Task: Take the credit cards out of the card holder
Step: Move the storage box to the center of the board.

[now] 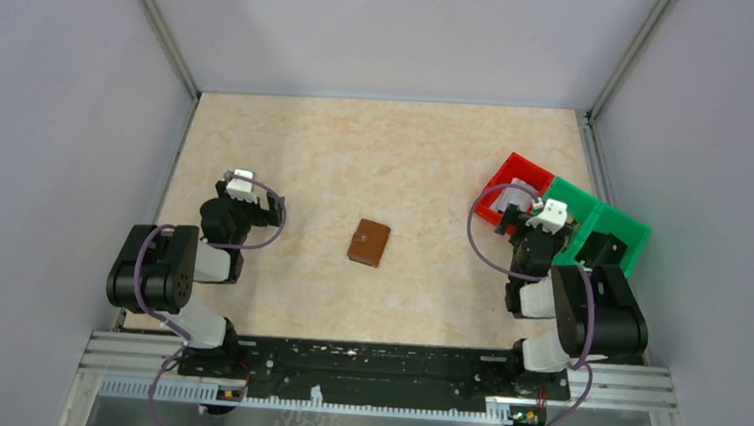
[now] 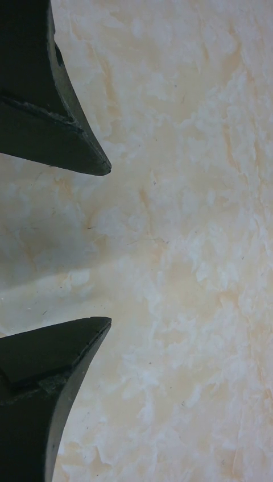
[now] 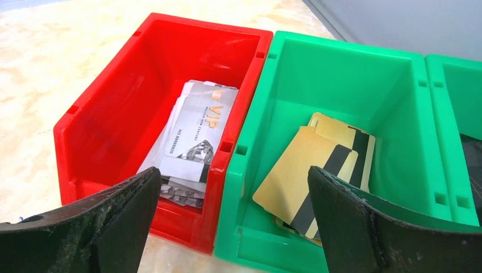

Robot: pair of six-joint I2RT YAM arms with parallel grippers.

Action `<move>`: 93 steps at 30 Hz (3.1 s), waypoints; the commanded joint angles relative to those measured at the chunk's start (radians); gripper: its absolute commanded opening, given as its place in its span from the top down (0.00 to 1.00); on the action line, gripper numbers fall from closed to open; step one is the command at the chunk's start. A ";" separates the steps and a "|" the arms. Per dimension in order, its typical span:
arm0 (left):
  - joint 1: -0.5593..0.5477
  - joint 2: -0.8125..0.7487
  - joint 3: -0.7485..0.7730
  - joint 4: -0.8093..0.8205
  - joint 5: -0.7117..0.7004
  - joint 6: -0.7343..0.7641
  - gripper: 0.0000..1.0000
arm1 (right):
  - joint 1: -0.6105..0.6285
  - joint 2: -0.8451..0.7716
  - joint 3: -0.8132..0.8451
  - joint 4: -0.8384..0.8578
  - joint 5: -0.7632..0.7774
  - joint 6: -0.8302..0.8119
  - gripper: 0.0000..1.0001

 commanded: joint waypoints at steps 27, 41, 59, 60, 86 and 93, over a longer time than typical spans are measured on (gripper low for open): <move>0.041 0.060 0.917 -1.479 0.204 0.176 0.01 | -0.037 -0.174 0.849 -1.312 -0.070 0.399 0.01; 0.040 0.089 0.990 -1.661 0.306 0.181 0.01 | -0.056 0.132 1.036 -1.628 0.047 0.429 0.07; 0.040 0.042 0.983 -1.719 0.351 0.197 0.01 | -0.097 0.236 1.063 -1.594 -0.011 0.408 0.35; 0.040 0.037 0.982 -1.718 0.352 0.197 0.01 | -0.097 0.241 1.064 -1.597 -0.014 0.406 0.40; 0.039 0.014 0.959 -1.716 0.387 0.172 0.01 | 0.077 0.312 1.161 -1.548 -0.200 0.421 0.97; 0.039 0.001 0.939 -1.718 0.402 0.178 0.01 | 0.199 0.442 1.332 -1.565 -0.195 0.485 0.98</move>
